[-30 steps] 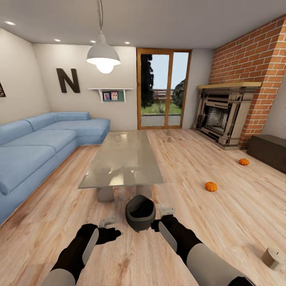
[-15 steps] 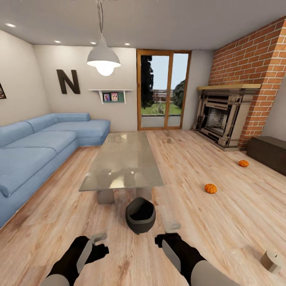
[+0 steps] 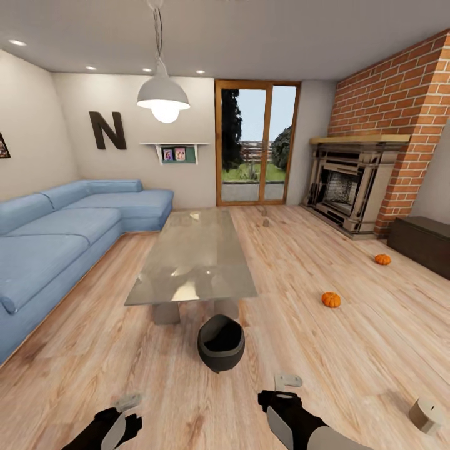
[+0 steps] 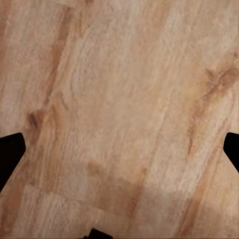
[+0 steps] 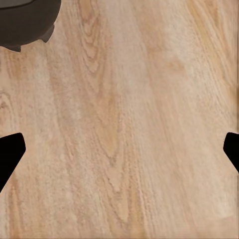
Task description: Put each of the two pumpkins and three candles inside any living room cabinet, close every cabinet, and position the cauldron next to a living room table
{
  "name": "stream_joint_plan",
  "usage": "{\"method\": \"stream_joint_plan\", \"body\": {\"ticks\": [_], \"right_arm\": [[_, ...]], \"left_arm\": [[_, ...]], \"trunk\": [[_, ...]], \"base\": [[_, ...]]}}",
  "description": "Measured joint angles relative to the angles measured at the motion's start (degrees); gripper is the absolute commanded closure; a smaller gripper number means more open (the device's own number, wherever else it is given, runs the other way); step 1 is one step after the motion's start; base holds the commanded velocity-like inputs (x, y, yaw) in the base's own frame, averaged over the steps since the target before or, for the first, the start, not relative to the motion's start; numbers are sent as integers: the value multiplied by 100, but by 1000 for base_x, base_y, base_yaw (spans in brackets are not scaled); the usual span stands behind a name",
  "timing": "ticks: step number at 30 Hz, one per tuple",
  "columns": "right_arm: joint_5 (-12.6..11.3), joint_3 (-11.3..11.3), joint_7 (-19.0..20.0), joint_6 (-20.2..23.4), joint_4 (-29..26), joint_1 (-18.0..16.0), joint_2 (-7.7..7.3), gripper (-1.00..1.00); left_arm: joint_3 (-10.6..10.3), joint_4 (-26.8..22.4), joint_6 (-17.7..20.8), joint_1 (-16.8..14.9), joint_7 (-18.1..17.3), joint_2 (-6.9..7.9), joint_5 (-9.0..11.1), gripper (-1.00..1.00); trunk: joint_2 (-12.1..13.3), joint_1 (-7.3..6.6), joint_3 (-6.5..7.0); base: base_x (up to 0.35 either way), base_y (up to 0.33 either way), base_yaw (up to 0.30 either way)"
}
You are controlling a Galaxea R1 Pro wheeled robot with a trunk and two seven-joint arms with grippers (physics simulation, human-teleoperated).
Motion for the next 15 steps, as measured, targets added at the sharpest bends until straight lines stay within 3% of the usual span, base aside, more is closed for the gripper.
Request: {"method": "stream_joint_plan", "body": {"ticks": [8,15], "right_arm": [[-35,3,11,-137,91,7,-5,-100],[-101,2,8,-212,216,9,-4,-100]], "left_arm": [[25,308,-556,21,646,9,29,-100],[25,332,-638,31,738,7,40,-100]], "trunk": [[321,-176,144],[322,-176,144]], "base": [[0,0,0],[0,0,0]]}}
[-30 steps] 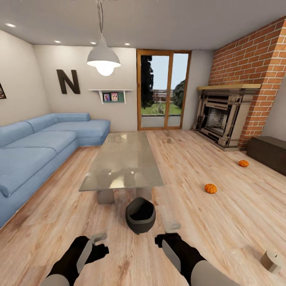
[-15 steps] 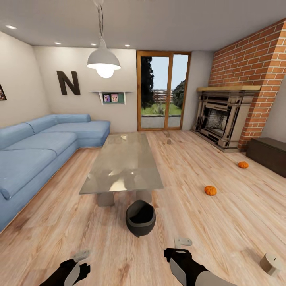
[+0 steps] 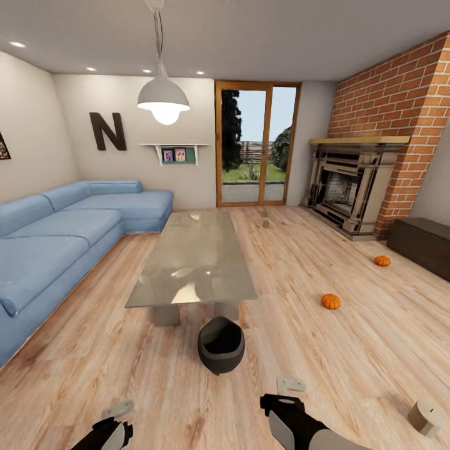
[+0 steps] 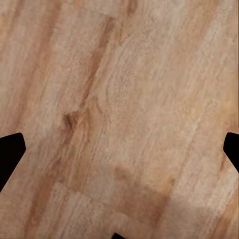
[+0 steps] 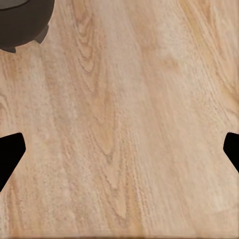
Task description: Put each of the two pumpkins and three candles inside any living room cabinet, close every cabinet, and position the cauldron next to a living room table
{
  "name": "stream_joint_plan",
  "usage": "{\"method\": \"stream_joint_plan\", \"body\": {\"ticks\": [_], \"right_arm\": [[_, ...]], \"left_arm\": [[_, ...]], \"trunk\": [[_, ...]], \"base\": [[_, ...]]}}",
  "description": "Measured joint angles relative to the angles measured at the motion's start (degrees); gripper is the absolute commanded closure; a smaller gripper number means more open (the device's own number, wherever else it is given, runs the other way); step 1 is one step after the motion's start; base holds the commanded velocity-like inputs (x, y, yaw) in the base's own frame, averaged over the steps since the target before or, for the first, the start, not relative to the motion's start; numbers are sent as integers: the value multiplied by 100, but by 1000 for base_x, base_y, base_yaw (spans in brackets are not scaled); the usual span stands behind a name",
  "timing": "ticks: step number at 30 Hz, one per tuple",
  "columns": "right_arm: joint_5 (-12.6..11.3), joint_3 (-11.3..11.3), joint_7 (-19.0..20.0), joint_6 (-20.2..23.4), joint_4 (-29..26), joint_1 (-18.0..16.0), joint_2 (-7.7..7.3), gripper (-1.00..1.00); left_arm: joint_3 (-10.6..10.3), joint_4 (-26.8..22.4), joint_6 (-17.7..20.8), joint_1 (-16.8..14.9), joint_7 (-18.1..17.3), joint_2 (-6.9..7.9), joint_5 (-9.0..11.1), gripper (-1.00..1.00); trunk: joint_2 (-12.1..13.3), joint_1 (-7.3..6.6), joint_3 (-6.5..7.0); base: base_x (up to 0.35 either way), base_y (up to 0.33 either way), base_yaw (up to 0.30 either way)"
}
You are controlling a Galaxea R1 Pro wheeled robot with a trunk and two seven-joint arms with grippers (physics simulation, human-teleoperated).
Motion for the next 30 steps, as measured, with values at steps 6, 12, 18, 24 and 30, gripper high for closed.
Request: {"method": "stream_joint_plan", "body": {"ticks": [6,12,18,24,30], "right_arm": [[-226,5,2,-10,30,0,0,-100],[-254,4,-1,-83,37,1,-1,-100],[-259,0,0,-143,106,1,-2,-100],[-404,1,5,-282,221,2,-2,-100],[-435,7,-3,-288,230,2,-2,-100]], "left_arm": [[-9,31,-20,13,-53,-36,-14,-100],[-16,120,-27,16,-108,-71,-34,-100],[-31,218,-32,17,-656,-82,-73,-100],[-52,305,-38,20,-1406,-36,-120,-100],[-54,319,-38,17,-1438,-22,-140,-100]], "trunk": [[0,0,0],[0,0,-5],[0,0,-19],[0,0,-33],[0,0,-48]], "base": [[0,0,0],[0,0,-134],[0,0,-251],[0,0,-259],[0,0,-260]]}}
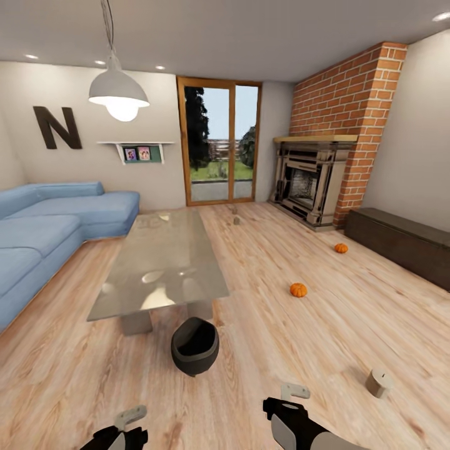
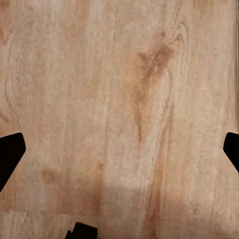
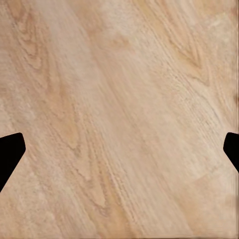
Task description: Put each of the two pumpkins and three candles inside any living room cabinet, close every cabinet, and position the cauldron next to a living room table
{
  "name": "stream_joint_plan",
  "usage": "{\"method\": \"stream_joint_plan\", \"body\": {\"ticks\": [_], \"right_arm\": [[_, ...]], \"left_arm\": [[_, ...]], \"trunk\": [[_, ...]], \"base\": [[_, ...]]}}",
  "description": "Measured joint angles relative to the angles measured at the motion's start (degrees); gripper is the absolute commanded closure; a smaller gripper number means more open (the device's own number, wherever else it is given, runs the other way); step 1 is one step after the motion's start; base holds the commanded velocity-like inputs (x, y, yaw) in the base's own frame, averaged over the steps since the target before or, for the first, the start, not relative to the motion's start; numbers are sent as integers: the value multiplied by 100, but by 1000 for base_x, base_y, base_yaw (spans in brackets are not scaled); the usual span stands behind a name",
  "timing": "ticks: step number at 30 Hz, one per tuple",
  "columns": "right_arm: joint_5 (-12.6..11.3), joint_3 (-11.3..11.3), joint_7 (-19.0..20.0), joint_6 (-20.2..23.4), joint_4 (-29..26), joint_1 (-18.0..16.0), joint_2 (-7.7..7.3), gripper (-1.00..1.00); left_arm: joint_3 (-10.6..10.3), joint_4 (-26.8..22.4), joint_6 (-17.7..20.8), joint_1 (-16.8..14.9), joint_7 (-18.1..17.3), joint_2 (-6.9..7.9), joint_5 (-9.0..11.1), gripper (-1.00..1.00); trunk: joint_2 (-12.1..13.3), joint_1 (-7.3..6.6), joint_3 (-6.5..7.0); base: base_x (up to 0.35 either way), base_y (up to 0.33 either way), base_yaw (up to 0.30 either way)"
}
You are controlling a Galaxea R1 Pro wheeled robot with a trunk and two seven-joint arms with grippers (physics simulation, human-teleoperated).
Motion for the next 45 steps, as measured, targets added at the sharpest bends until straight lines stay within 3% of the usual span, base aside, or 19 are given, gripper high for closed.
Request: {"method": "stream_joint_plan", "body": {"ticks": [18,25,32,36,40,45], "right_arm": [[-23,-29,-7,-4,9,0,0,-100],[-17,-59,-7,-6,8,0,0,-100],[-16,-65,0,-12,8,0,0,-100],[-17,-67,1,-14,9,0,0,-100],[-22,-73,2,-14,9,0,-4,-100],[-24,-76,7,-14,9,0,-4,-100]], "left_arm": [[-4,118,-19,4,10,-3,62,-100],[-3,672,-515,120,12,18,59,-100],[12,688,-1689,334,23,27,79,-100],[3,627,-1741,340,19,28,25,-100],[22,524,-1788,336,-23,175,60,-100],[48,502,-1827,336,-43,231,100,-100]], "trunk": [[0,0,-43],[0,0,-60],[0,0,-77],[0,0,-87],[0,0,-97],[0,0,-110]], "base": [[0,0,-260],[0,0,-260],[0,0,-260],[0,0,-260],[0,0,-260],[0,0,-260]]}}
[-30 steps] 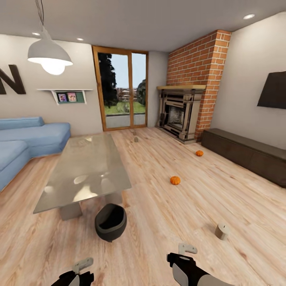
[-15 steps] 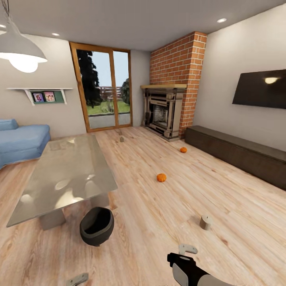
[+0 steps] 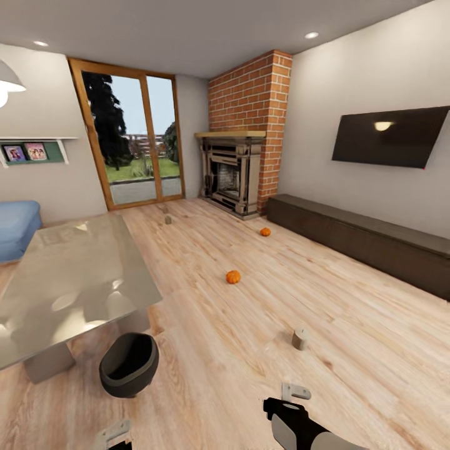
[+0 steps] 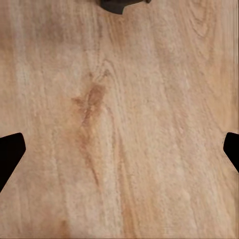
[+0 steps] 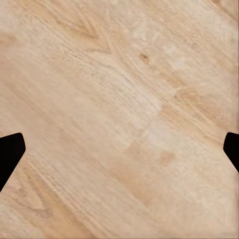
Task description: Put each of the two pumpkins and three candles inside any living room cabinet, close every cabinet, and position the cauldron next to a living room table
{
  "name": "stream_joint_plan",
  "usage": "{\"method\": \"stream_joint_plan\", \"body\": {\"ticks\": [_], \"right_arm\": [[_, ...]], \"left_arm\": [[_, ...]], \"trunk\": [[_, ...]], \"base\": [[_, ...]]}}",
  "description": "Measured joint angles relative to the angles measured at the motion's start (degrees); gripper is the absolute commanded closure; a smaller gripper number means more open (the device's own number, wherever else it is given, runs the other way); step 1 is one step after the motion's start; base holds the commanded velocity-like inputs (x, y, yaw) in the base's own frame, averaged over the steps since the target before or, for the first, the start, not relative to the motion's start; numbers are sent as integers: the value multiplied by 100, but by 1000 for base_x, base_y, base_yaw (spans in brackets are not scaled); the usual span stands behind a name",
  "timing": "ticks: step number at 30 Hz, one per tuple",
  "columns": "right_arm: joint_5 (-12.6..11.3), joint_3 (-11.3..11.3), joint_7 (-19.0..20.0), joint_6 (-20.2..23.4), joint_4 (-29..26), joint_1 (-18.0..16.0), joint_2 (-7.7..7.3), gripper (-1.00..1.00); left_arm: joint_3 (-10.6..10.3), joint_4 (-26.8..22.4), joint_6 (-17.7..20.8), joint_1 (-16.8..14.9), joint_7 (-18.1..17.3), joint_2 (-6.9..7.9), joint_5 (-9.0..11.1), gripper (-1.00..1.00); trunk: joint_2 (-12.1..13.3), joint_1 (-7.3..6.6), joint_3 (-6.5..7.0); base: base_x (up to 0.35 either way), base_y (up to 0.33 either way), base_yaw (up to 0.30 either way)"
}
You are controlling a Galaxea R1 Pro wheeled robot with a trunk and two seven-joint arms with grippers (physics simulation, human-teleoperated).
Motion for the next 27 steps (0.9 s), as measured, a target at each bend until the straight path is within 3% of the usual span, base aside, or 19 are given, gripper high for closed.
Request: {"method": "stream_joint_plan", "body": {"ticks": [4,8,11,23,27], "right_arm": [[-45,-1,6,0,0,0,3,-100],[-504,4,41,-95,86,0,1,-100],[-630,7,54,-171,173,0,2,-100],[-687,8,45,-199,212,0,2,-100],[-686,9,42,-205,216,0,-2,-100]], "left_arm": [[-5,-1,-18,0,-8,21,9,-100],[-22,1,-38,0,-9,24,0,-100],[-29,23,-166,1,-8,15,-16,-100],[-36,65,-393,9,-8,-25,-68,-100],[-37,68,-399,9,-7,-31,-75,-100]], "trunk": [[0,0,-10],[0,0,-20],[0,0,-28],[0,0,-86],[159,-87,-49]], "base": [[0,0,-260],[0,0,-260],[0,0,-260],[0,0,-213],[0,0,-152]]}}
